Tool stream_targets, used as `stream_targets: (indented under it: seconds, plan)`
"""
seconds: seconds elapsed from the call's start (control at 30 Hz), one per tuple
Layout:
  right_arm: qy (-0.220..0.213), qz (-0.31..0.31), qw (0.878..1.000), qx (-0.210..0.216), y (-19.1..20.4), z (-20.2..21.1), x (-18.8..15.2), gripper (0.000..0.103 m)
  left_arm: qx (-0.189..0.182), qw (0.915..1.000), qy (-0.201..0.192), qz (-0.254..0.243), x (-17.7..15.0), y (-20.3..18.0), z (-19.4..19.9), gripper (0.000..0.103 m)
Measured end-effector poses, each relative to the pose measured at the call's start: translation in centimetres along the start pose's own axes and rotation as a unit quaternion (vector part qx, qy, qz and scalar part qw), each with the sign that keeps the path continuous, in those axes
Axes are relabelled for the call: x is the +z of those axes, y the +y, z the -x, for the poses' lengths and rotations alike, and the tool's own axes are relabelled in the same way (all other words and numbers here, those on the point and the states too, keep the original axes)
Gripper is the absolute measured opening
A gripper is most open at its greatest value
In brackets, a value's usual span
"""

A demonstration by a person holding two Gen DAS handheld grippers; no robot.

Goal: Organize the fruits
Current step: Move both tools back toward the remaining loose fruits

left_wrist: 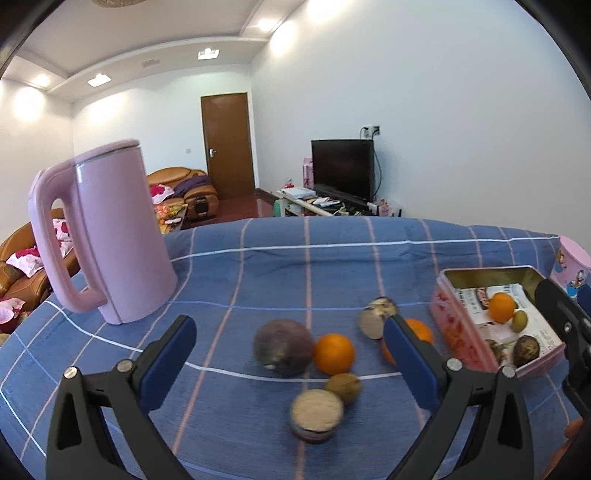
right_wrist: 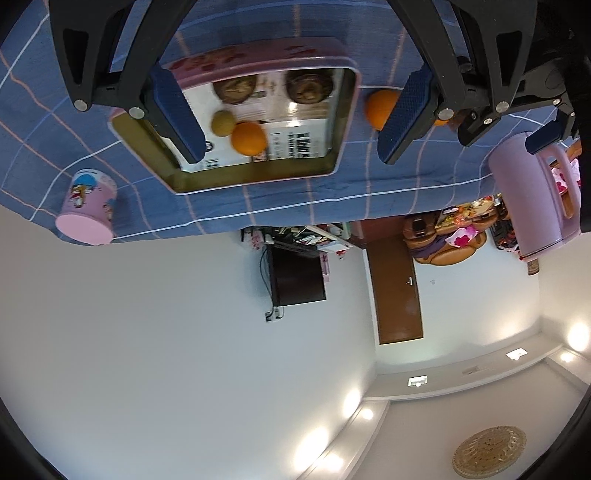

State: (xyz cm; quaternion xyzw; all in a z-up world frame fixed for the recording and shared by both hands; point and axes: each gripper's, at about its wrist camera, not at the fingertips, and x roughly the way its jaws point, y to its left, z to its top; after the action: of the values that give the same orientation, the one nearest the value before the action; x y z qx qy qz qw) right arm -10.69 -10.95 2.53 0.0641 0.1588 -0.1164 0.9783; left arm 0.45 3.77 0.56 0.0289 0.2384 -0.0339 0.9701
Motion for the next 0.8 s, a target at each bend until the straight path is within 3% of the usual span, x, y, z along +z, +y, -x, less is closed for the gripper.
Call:
stream_targets:
  seconds: [0.13,0.4,0.63,0.7,0.77,0.8]
  plan:
    - [0.007,-0.001,1.0,0.012,1.2,-0.5,0.0,0.095,0.01,0.9998,0.013,0.008,0.2,2.0,-1.0,0.103]
    - [0.032,0.005,0.998,0.053,3.5,-1.6,-0.2,0.095,0.082,0.9949,0.037,0.045,1.0,8.5,-3.5,0.103]
    - [0.086,0.029,0.991,0.1,6.5,-2.8,-0.9,0.095,0.103,0.9879,0.057,0.101,1.2,12.6,-4.5,0.103]
    - [0.109,0.033,0.985,0.13,7.6,-3.1,-1.3,0.094,0.104,0.9872,0.057,0.106,1.3,12.8,-4.5,0.103]
    - [0.136,0.041,0.978,0.152,8.8,-3.5,-1.8,0.084,0.104,0.9872,0.059,0.106,1.1,12.7,-4.5,0.103]
    - [0.155,0.049,0.973,0.161,9.5,-4.0,-2.1,0.075,0.103,0.9873,0.061,0.104,1.1,12.6,-4.6,0.103]
